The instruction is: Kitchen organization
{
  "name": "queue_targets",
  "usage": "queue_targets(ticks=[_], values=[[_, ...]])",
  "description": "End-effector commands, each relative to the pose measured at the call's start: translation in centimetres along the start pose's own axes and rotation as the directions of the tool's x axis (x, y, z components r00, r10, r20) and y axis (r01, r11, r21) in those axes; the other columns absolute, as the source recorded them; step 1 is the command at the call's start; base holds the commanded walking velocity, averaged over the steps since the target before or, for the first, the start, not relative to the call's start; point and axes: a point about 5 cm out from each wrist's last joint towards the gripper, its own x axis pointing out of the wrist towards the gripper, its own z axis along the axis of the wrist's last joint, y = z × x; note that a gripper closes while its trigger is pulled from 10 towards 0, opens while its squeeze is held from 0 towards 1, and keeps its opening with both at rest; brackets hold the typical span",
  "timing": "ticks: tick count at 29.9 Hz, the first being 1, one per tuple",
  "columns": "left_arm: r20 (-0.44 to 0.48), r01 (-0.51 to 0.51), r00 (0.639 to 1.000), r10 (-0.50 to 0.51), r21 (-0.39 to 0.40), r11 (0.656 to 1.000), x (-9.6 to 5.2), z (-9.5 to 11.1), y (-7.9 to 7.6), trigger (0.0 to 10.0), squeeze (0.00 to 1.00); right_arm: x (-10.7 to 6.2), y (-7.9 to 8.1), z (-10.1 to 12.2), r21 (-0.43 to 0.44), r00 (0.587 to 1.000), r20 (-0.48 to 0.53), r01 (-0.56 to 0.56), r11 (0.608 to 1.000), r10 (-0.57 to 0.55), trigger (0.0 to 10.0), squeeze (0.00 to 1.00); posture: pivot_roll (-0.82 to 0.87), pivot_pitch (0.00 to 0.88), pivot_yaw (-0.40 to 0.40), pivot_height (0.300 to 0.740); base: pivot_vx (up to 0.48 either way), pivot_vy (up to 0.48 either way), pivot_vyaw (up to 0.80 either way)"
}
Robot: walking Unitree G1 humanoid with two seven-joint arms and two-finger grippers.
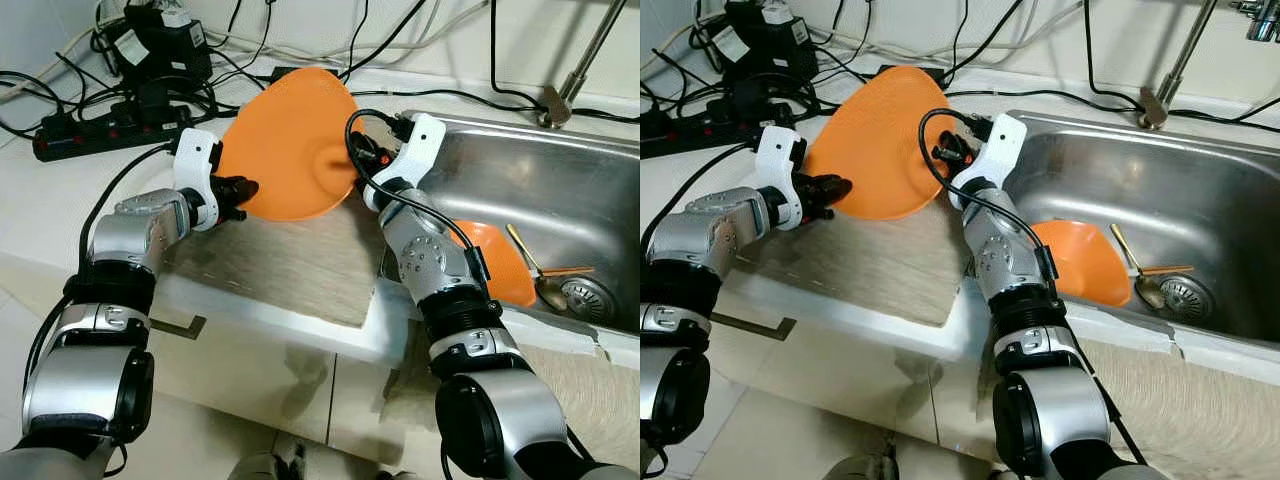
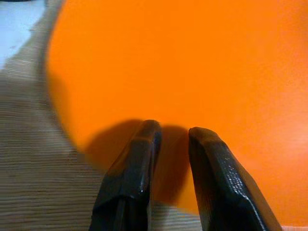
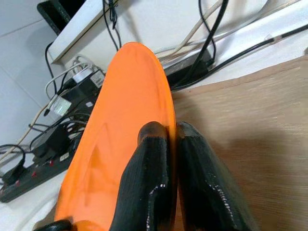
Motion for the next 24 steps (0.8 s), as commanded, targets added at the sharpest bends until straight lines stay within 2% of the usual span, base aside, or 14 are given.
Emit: queue_targets(ticks=[1, 4, 5, 6, 7, 10, 12, 16, 18, 24], values=[[0.054, -0.026, 0.998, 0.024, 0.034, 0.999, -0.4, 1.7, 0.2, 10.0, 0.00, 0.0, 0.8, -0.7, 0.014, 1.000, -0.005, 0.000, 1.000, 0.000, 0.0, 0.00, 0.06, 0.026, 0.029, 0.740, 0.000, 0.000, 0.00], [0.170, -0.041, 0.985, 0.037, 0.023, 0.999, -0.7, 3.3, 0.1, 10.0, 0.00, -0.2, 0.5, -1.4, 0.014, 1.000, -0.021, 0.011, 1.000, -0.010, 0.0, 0.00, 0.06, 0.030, 0.033, 0.740, 0.000, 0.000, 0.00], [0.249, -0.053, 0.967, 0.062, -0.043, 0.998, -0.8, 3.8, 0.2, 10.0, 0.00, -0.3, 0.5, -1.6, 0.011, 1.000, -0.026, 0.014, 1.000, -0.013, 0.0, 0.00, 0.06, 0.029, 0.032, 0.740, 0.000, 0.000, 0.00], [0.249, -0.053, 0.967, 0.062, -0.043, 0.998, -0.8, 3.8, 0.2, 10.0, 0.00, -0.3, 0.5, -1.6, 0.011, 1.000, -0.026, 0.014, 1.000, -0.013, 0.0, 0.00, 0.06, 0.029, 0.032, 0.740, 0.000, 0.000, 0.00], [0.289, -0.067, 0.953, 0.096, -0.108, 0.992, -0.9, 3.3, 0.3, 10.0, 0.00, -0.3, 0.4, -1.8, 0.008, 0.999, -0.030, 0.017, 1.000, -0.016, 0.0, 0.00, 0.06, 0.030, 0.038, 0.740, 0.000, 0.000, 0.00], [0.278, -0.063, 0.956, 0.099, -0.134, 0.989, -0.7, 1.7, -0.1, 10.0, 0.00, -0.4, 0.2, -2.0, 0.005, 0.999, -0.035, 0.024, 1.000, -0.023, 0.0, 0.00, 0.06, 0.031, 0.038, 0.740, 0.000, 0.000, 0.00], [0.290, -0.030, 0.954, 0.075, -0.159, 0.987, -0.5, 0.8, -1.3, 10.0, 0.00, -0.4, 0.2, -2.1, 0.000, 0.999, -0.034, 0.024, 1.000, -0.024, 0.0, 0.00, 0.06, 0.032, 0.030, 0.740, 0.000, 0.000, 0.00], [0.318, -0.001, 0.946, 0.061, -0.186, 0.983, -0.6, 0.7, -2.3, 10.0, 0.00, -0.4, 0.3, -1.9, -0.005, 1.000, -0.024, 0.018, 1.000, -0.018, 0.0, 0.00, 0.06, 0.031, 0.028, 0.740, 0.000, 0.000, 0.00], [0.342, 0.017, 0.938, 0.050, -0.191, 0.982, -1.0, 0.7, -3.0, 10.0, 0.00, -0.3, 0.5, -0.8, -0.018, 1.000, 0.015, 0.009, 1.000, -0.009, 0.0, 0.00, 0.06, 0.030, 0.026, 0.740, 0.000, 0.000, 0.00], [0.341, 0.015, 0.938, 0.058, -0.210, 0.978, -1.3, 0.0, -3.6, 10.0, 0.00, 0.0, 1.7, 1.5, -0.035, 0.994, 0.100, -0.048, 0.998, 0.051, 0.0, 0.00, 0.07, 0.034, 0.027, 0.740, 0.000, 0.000, 0.00]])
